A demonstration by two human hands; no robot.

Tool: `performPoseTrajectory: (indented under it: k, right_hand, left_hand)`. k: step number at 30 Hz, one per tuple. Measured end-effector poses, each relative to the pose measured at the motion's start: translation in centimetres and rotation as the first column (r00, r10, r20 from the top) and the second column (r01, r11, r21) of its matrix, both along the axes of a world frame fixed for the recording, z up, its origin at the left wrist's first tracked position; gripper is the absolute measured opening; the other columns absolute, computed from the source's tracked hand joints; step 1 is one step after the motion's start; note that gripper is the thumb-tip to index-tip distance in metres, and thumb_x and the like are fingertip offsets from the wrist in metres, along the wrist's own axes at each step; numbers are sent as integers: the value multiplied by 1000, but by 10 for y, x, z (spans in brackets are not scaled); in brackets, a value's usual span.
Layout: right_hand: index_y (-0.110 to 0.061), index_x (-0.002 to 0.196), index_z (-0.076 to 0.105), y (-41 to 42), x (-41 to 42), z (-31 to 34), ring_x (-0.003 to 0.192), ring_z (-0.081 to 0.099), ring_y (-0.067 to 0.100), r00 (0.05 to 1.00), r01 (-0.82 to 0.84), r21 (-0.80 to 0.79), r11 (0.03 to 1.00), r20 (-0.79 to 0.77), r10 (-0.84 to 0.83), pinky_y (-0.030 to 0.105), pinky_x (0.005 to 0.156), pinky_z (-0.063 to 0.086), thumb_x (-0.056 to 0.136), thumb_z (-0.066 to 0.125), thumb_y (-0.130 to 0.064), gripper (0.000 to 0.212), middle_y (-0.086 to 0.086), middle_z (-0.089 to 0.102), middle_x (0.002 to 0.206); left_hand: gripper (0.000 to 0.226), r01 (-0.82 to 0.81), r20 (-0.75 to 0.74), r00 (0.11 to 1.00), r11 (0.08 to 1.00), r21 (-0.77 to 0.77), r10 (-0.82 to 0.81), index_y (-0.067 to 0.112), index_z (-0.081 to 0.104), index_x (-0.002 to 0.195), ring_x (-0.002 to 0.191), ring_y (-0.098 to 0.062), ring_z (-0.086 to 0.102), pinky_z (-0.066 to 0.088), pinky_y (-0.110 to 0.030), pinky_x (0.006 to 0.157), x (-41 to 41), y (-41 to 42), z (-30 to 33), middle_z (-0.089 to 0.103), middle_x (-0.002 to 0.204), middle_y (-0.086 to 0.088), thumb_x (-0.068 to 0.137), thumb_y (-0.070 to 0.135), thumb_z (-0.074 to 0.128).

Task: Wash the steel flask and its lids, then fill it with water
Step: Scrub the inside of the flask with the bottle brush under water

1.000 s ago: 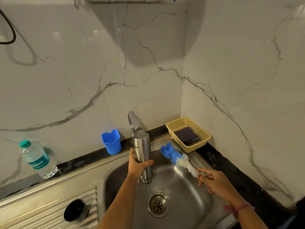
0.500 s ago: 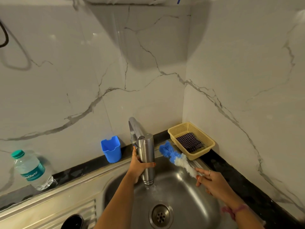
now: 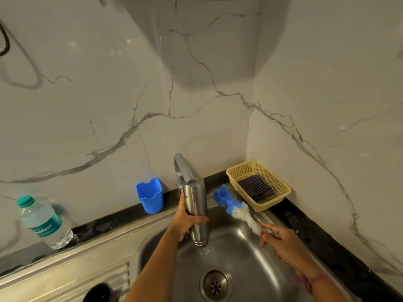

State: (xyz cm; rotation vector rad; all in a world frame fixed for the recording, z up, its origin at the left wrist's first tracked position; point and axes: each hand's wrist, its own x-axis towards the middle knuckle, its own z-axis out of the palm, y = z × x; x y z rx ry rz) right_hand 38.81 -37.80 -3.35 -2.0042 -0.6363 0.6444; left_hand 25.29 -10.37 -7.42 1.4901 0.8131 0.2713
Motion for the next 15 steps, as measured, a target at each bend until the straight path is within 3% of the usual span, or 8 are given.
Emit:
performPoseTrajectory:
  k: [5, 10, 12, 15]
  right_hand:
    - [-24, 127, 58, 2, 0, -4, 45, 38, 9, 1000, 10, -6, 1000, -14, -10, 23, 47, 38, 95, 58, -16, 33, -1, 73, 71]
    - [-24, 127, 58, 3, 2, -7, 48, 40, 10, 1000, 15, -2, 1000, -21, -15, 25, 49, 39, 95, 58, -17, 33, -1, 73, 71]
    - [-25, 127, 58, 2, 2, -7, 48, 41, 10, 999, 14, 0, 1000, -29, -14, 26, 50, 40, 95, 58, -17, 33, -1, 73, 72]
    - [-27, 128, 57, 0, 2, -4, 48, 42, 10, 999, 13, 15, 1000, -48, -12, 27, 51, 40, 94, 59, -19, 35, 0, 73, 73]
  left_hand:
    - [150, 40, -71, 997, 999, 12, -39, 45, -14, 153, 128, -29, 45, 43, -60, 104, 4, 1, 7, 38, 147, -6, 53, 13, 94]
    - [149, 36, -83, 996, 998, 59, -31, 41, -14, 154, 132, -30, 42, 40, -59, 107, 4, -3, 7, 35, 150, -5, 54, 14, 94]
    - [144, 27, -73, 997, 996, 87, -20, 37, -10, 155, 132, -29, 42, 41, -56, 108, 4, -6, 8, 36, 149, -4, 57, 12, 93]
    - [126, -23, -76, 997, 993, 116, 32, 31, 15, 152, 124, -25, 49, 45, -53, 105, 2, -13, 7, 45, 141, -3, 56, 12, 94]
